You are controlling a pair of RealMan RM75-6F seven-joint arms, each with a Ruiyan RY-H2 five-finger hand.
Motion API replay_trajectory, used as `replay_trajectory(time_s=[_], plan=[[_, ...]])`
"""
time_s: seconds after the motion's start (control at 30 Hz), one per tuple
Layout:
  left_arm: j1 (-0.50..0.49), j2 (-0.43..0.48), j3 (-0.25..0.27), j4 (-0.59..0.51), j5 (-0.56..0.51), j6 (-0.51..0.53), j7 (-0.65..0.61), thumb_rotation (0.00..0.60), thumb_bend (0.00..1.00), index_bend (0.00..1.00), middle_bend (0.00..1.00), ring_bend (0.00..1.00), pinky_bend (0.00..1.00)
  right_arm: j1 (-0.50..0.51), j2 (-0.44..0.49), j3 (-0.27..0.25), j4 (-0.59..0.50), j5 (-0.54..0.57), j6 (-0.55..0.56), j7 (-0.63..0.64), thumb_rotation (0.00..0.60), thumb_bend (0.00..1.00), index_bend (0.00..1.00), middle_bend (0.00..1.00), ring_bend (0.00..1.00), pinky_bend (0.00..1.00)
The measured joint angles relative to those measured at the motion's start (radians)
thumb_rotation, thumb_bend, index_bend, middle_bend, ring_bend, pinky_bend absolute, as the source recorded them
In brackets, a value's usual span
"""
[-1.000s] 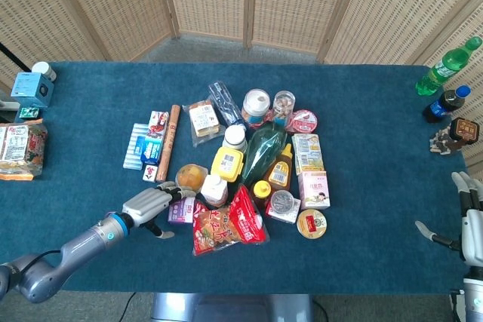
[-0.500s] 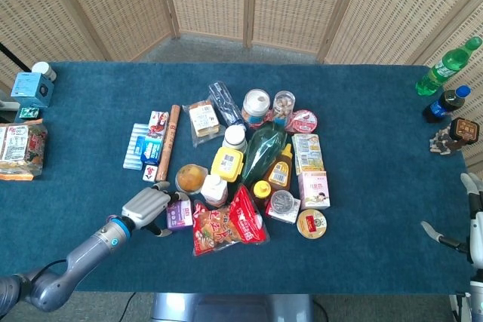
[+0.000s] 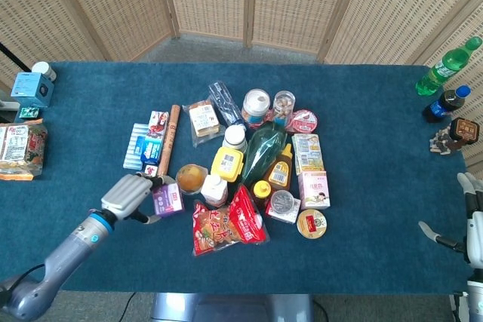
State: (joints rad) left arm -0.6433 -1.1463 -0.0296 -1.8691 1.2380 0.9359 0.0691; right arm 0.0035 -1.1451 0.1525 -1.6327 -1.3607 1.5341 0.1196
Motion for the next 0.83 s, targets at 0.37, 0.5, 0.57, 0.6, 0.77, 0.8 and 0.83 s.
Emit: replay_trajectory(time_s=[0.37,0.5,0.57,0.6,0.77,0.8,0.83], plan=[[0.089,0.144,-0.078,-0.067,0.148,0.22,-0.206,0.6,0.35,0.49,0.49,0.58,0.29,0.009,-0.028,-0.005,0.015,0.001,-0.019,0.0,0.512,0.0,0.0,0.0,0.0,0.0],[0.113,0.187,-0.114,-0.085,0.178,0.275,-0.259,0.6,0.35,0.49,0.49,0.58,0.29,0.006,-0.033,-0.006,0.025,0.003,-0.019,0.008,0.513,0.0,0.0,0.0,0.0,0.0],[0.122,0.194,-0.129,-0.09,0.185,0.301,-0.276,0.6,0.35,0.49,0.49,0.58,0.29,0.005,-0.034,-0.006,0.029,0.005,-0.021,0.01,0.515,0.0,0.0,0.0,0.0,0.0],[0.126,0.196,-0.135,-0.092,0.186,0.31,-0.284,0.6,0.35,0.49,0.49,0.58,0.29,0.006,-0.035,-0.006,0.031,0.006,-0.023,0.011,0.516,0.0,0.0,0.0,0.0,0.0],[0.138,0.207,-0.154,-0.096,0.192,0.326,-0.301,0.6,0.34,0.5,0.5,0.58,0.29,0.013,-0.037,-0.003,0.035,0.01,-0.035,0.01,0.512,0.0,0.0,0.0,0.0,0.0],[0.139,0.206,-0.154,-0.096,0.193,0.327,-0.3,0.6,0.34,0.5,0.5,0.59,0.29,0.016,-0.039,-0.002,0.036,0.01,-0.039,0.009,0.513,0.0,0.0,0.0,0.0,0.0],[0.14,0.207,-0.154,-0.096,0.193,0.326,-0.299,0.6,0.34,0.5,0.5,0.59,0.29,0.018,-0.041,-0.001,0.036,0.011,-0.042,0.008,0.511,0.0,0.0,0.0,0.0,0.0]])
